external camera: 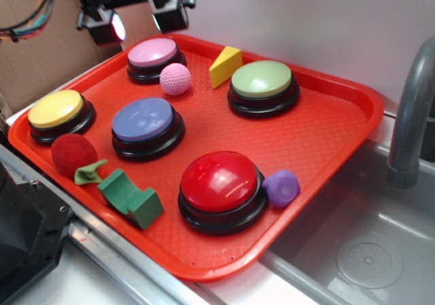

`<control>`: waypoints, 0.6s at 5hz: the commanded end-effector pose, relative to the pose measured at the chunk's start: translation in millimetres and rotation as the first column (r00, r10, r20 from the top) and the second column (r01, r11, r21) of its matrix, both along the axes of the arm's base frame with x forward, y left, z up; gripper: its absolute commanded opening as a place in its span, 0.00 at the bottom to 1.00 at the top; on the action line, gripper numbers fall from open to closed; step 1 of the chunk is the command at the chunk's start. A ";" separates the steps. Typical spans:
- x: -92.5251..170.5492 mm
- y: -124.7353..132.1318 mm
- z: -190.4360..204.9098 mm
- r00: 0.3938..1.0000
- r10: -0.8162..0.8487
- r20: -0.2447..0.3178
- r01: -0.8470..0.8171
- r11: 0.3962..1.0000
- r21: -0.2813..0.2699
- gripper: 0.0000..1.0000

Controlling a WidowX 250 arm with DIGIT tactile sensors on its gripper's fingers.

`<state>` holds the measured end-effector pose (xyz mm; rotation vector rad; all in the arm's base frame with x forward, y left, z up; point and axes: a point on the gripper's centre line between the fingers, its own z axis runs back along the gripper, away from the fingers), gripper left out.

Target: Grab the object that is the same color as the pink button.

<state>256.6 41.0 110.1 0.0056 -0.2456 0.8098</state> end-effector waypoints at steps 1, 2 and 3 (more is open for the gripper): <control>19.7 14.3 -24.4 0.999 0.047 0.011 -0.047 0.999 0.014 1.00; 28.6 24.6 -38.3 0.990 0.136 0.031 -0.136 0.991 -0.002 1.00; 34.1 29.6 -47.6 0.989 0.141 0.041 -0.142 0.990 0.010 1.00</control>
